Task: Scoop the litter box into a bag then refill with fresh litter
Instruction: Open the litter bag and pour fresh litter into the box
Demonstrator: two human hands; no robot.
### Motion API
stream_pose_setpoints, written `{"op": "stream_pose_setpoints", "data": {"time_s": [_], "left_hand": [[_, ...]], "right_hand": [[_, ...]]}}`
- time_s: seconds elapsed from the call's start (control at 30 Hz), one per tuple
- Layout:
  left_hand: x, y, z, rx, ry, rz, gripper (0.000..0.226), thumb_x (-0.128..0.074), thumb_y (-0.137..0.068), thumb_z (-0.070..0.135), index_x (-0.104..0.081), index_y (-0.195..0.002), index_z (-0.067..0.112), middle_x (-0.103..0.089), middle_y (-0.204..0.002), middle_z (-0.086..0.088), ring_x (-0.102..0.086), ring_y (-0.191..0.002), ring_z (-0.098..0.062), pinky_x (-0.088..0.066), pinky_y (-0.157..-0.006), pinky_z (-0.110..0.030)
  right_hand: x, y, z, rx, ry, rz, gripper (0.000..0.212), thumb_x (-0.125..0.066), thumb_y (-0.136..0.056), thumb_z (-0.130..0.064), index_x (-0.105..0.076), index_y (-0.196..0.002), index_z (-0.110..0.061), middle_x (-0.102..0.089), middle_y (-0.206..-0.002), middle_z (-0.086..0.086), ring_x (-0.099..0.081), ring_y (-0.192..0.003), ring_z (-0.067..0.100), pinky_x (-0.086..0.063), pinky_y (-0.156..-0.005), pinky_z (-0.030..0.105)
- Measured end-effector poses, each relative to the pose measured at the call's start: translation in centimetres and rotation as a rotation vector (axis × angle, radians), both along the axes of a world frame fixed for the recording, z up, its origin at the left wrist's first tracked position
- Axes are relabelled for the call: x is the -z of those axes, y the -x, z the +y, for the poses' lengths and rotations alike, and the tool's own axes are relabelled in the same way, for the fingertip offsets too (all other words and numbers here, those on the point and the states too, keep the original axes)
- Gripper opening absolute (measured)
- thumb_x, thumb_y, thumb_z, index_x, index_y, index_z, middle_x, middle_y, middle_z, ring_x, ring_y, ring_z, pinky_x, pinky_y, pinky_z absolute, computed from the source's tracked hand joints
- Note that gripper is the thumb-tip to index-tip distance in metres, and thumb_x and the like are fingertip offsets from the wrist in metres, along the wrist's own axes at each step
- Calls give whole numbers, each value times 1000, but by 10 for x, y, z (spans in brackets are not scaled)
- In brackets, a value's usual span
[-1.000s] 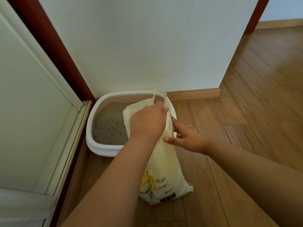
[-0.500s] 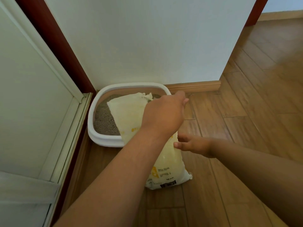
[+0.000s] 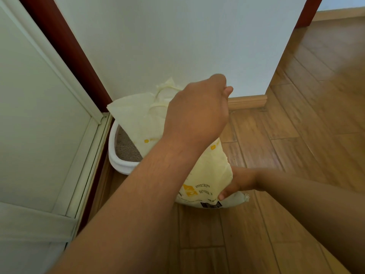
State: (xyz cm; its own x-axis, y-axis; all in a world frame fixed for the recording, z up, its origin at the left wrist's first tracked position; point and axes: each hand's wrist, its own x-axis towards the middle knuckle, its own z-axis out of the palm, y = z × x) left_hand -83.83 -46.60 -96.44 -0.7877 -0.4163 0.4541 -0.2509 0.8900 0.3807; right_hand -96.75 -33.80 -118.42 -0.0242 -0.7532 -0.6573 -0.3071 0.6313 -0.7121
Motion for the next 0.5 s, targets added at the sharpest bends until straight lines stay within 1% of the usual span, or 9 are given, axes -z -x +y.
{"op": "stream_pose_setpoints", "data": {"time_s": [0.03,0.1,0.2,0.27,0.33,0.4,0.43,0.5], "left_hand": [[-3,0,0,-2,0,13,27,-46,-108,38,-56,-92,18,-58,-72,4,-61,-71,-25,-53,-68,-43],[-5,0,-2,-7,3,21,27,-46,-108,38,-55,-92,19,-55,-69,5,-59,-70,-23,-52,-67,-43],[-8,1,-6,-22,-3,39,27,-48,-108,37,-53,-89,19,-53,-67,5,-58,-68,-22,-50,-65,-41],[-9,2,-11,-39,-31,45,27,-49,-107,37,-57,-91,17,-59,-72,4,-59,-72,-22,-50,-67,-41],[-12,3,-17,-61,-57,56,29,-50,-107,37,-62,-95,14,-60,-75,4,-59,-75,-22,-50,-70,-40],[-14,3,-21,-75,-77,63,29,-51,-106,37,-63,-95,13,-56,-71,6,-58,-74,-21,-49,-69,-39],[-15,4,-22,-78,-84,60,30,-51,-107,38,-63,-95,13,-55,-70,6,-58,-73,-21,-49,-69,-39],[-14,5,-22,-79,-85,53,31,-50,-107,38,-63,-95,13,-58,-72,4,-59,-73,-21,-50,-68,-39]], "right_hand": [[-2,1,2,5,8,-22,95,-97,-61,-37,-45,-140,-45,-66,-131,-20,-55,-131,10,-46,-113,44],[-6,1,6,33,15,-59,96,-97,-62,-30,-43,-139,-47,-67,-128,-21,-56,-130,10,-49,-110,39],[-11,-1,12,71,39,-87,93,-96,-64,-19,-41,-130,-55,-69,-124,-20,-61,-122,5,-55,-96,27],[-11,-3,16,99,50,-108,90,-94,-67,-14,-41,-125,-58,-70,-123,-18,-63,-118,5,-56,-89,24],[-12,-4,17,134,33,-146,86,-92,-70,-14,-42,-125,-57,-70,-123,-15,-63,-119,7,-56,-92,25],[-12,-5,18,172,12,-185,80,-91,-73,-21,-45,-131,-51,-71,-125,-14,-64,-121,11,-56,-96,32],[-11,-5,18,196,4,-205,79,-91,-74,-25,-46,-135,-48,-71,-125,-13,-64,-121,12,-57,-97,35],[-10,-5,17,236,-10,-231,78,-90,-75,-29,-47,-138,-43,-71,-125,-12,-65,-120,13,-57,-96,38]]}}
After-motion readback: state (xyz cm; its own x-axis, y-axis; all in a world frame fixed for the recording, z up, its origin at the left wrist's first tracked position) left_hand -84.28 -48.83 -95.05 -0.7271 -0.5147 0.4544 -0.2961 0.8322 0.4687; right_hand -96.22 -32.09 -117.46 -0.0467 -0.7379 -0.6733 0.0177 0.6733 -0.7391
